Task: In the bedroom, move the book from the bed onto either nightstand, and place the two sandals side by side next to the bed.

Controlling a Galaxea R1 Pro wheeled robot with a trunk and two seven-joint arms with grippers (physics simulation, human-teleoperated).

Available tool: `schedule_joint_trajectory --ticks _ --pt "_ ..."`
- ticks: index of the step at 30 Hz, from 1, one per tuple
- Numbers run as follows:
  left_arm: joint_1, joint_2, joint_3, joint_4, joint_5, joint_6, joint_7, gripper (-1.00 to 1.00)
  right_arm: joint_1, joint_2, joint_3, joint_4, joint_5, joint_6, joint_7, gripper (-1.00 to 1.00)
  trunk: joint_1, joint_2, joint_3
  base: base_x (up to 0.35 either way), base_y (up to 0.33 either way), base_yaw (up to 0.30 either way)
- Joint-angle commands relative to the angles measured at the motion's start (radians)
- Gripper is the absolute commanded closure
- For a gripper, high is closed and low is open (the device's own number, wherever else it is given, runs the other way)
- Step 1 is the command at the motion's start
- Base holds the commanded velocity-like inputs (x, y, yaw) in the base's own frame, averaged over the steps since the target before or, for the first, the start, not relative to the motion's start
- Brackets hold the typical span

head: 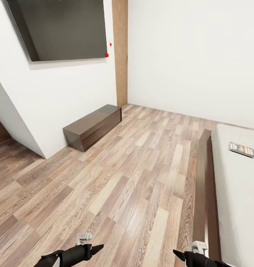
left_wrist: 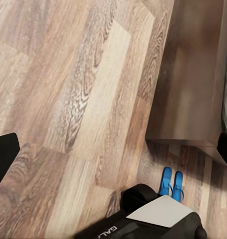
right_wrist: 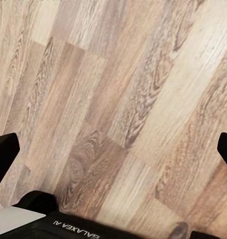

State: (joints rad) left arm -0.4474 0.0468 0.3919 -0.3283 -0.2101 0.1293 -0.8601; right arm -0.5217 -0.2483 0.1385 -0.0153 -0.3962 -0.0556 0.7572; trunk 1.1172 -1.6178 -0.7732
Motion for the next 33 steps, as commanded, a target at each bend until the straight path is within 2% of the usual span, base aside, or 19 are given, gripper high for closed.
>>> schedule_joint_trajectory --ticks 1,12,16,21,33 --pt "-0.001 -0.001 0.008 -0.002 -0.006 0.01 -0.007 -1.0 -0.001 0.0 0.009 0.001 -0.006 -0.006 0.002 -1.0 -0.004 0.007 0.002 0.0 0.0 0.0" --pt "-0.001 -0.001 0.008 -0.002 -0.006 0.011 -0.007 -1.0 0.0 0.0 0.009 0.001 -0.006 -0.006 -0.004 -1.0 -0.046 0.084 0.037 0.0 0.0 0.0" --pt "-0.001 -0.001 0.008 -0.002 -0.006 0.01 -0.007 -1.0 0.0 0.0 0.009 0.001 -0.006 -0.006 -0.056 -1.0 -0.062 0.112 0.049 0.0 0.0 0.0" --pt "-0.001 -0.001 0.008 -0.002 -0.006 0.01 -0.007 -1.0 0.0 0.0 0.009 0.001 -0.006 -0.006 -0.083 -1.0 -0.081 0.147 0.065 0.0 0.0 0.0" --pt "-0.001 -0.001 0.008 -0.002 -0.006 0.011 -0.007 -1.0 -0.001 0.0 0.009 0.0 -0.006 -0.006 -0.084 -1.0 -0.127 0.231 0.103 0.0 0.0 0.0"
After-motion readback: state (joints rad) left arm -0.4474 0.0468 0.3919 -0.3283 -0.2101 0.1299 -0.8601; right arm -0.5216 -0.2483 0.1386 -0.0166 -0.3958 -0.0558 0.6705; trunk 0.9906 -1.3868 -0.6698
